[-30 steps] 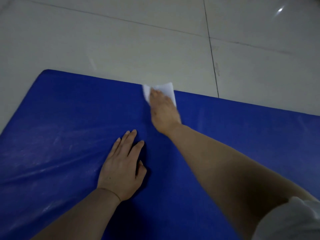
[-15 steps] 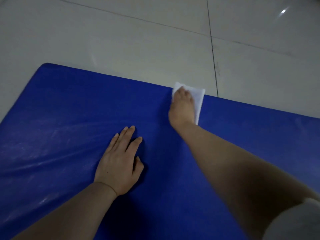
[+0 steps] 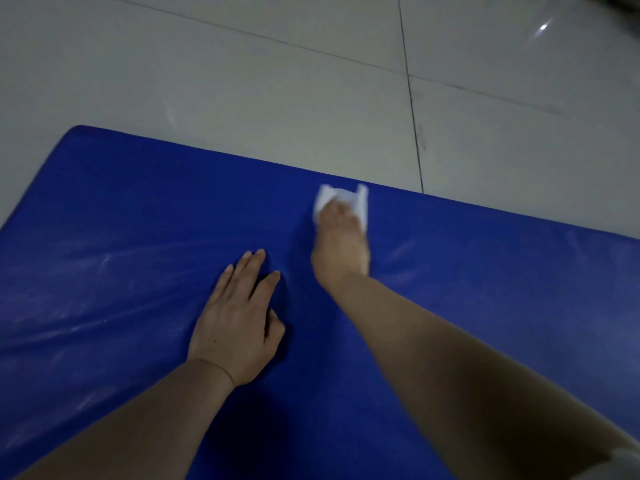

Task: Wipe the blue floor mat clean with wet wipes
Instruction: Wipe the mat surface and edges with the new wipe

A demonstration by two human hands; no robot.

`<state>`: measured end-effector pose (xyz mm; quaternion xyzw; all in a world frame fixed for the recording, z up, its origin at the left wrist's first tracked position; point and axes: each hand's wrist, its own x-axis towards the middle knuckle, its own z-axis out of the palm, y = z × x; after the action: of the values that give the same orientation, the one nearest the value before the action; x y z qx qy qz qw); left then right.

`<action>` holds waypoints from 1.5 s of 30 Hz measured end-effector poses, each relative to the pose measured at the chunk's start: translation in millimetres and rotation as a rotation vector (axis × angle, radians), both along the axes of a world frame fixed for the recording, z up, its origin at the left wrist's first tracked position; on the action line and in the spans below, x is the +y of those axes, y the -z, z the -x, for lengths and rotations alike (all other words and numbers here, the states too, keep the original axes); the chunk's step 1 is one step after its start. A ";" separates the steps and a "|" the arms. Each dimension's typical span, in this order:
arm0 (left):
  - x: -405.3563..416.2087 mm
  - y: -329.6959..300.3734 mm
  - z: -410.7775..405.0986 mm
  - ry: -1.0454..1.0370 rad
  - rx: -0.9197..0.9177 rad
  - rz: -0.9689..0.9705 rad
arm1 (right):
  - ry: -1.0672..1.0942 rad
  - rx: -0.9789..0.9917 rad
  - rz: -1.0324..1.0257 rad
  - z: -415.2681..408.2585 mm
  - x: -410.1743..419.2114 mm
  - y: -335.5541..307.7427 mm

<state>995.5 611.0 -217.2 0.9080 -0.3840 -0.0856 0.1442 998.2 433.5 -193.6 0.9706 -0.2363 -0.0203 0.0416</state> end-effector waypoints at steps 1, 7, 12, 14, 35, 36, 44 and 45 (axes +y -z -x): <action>-0.1 0.2 -0.1 0.002 0.000 0.005 | -0.121 -0.059 -0.073 -7.3 17.7 5.9; 0.0 0.9 -0.3 0.004 0.005 0.036 | -0.256 0.069 -0.250 5.9 24.5 13.6; 1.9 -1.8 -0.1 0.014 0.023 0.037 | 0.003 0.035 -0.319 67.3 -15.3 -2.5; 1.8 -1.8 -0.6 0.016 0.032 0.052 | 0.187 0.034 -0.275 82.1 -22.9 -7.8; 3.4 2.9 -4.1 0.018 0.039 0.137 | 0.205 -0.013 -0.296 98.4 9.9 -4.2; 3.7 2.8 -4.6 0.020 0.042 0.142 | 0.152 -0.028 -0.322 93.7 20.8 -2.2; 3.1 5.9 -6.2 0.011 0.052 0.145 | -0.119 -0.036 -0.499 103.2 34.0 4.4; 2.7 6.0 -5.8 0.010 0.045 0.141 | 0.018 -0.053 -0.496 112.1 19.8 1.1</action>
<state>1001.3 613.7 -223.2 0.8916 -0.3901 -0.0793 0.2157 886.1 453.3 -194.7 0.9492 -0.2335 -0.0528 -0.2041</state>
